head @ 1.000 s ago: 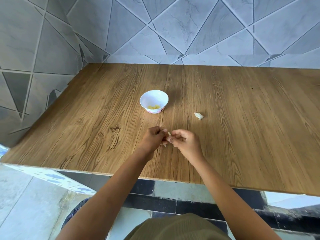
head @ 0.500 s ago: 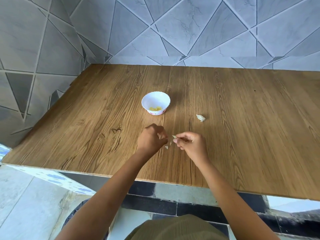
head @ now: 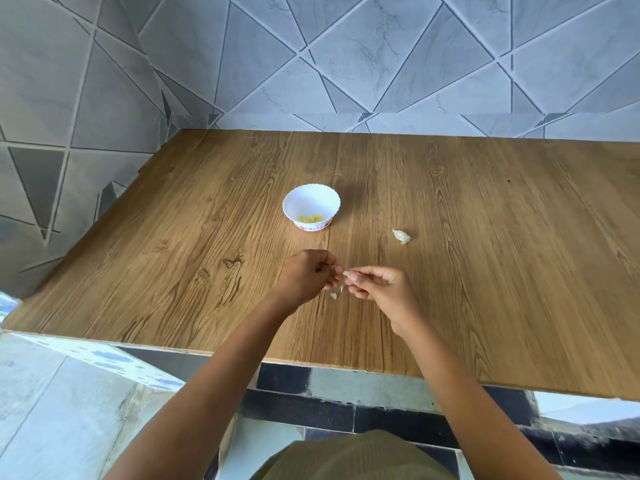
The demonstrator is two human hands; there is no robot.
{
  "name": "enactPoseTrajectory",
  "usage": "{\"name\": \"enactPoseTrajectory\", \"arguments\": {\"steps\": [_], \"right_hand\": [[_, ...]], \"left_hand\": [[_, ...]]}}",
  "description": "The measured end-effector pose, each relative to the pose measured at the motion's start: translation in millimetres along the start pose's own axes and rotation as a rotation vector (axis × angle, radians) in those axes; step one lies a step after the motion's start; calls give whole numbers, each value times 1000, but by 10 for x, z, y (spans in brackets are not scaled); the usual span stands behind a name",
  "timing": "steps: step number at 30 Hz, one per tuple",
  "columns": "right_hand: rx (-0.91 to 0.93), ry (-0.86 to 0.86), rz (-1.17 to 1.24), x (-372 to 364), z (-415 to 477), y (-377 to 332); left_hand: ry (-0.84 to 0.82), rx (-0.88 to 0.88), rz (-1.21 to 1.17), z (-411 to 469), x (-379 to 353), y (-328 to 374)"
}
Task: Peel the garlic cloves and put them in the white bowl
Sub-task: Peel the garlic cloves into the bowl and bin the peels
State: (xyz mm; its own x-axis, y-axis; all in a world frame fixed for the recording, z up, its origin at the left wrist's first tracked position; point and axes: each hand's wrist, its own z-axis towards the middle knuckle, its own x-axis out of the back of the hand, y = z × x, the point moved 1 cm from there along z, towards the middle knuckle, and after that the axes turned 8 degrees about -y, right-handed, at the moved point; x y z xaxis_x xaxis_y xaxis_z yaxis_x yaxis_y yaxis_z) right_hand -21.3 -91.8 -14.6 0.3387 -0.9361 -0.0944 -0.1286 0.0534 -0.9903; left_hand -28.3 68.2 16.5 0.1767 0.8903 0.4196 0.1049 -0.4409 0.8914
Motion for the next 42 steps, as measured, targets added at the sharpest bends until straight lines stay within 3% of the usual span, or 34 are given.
{"name": "enactPoseTrajectory", "arguments": {"steps": [6, 10, 14, 17, 20, 22, 25, 27, 30, 35, 39, 42], "right_hand": [[-18, -26, -1, -3, 15, -4], [83, -37, -158, 0, 10, -30], [417, 68, -651, -25, 16, -40], [687, 149, -1009, -66, -4, -60], [777, 133, -1155, -49, -8, -43], [663, 103, -1013, -42, 2, -26], [87, -8, -317, -46, 44, -68], [-214, -66, 87, -20, 71, -116], [-400, -144, 425, 18, 82, -189], [-438, -154, 497, 21, 42, -189], [-323, -94, 341, 16, 45, -189], [-193, -58, 168, 14, 24, -182]], "left_hand": [[-39, 6, -154, -34, 12, 25], [-51, 6, -69, -35, 35, 80], [-7, 45, 129, -45, -16, 98], [-33, 120, -66, -48, -74, 101], [-92, 184, -260, -54, -82, 79], [-88, 176, -257, -48, -84, 59], [61, -72, 190, -37, -81, 54], [108, -286, 345, -36, -66, 74], [85, -470, 343, -45, -21, 62], [109, -527, 329, -45, -1, 16], [79, -501, 336, -39, 16, 25], [78, -375, 252, -36, 13, 27]]}}
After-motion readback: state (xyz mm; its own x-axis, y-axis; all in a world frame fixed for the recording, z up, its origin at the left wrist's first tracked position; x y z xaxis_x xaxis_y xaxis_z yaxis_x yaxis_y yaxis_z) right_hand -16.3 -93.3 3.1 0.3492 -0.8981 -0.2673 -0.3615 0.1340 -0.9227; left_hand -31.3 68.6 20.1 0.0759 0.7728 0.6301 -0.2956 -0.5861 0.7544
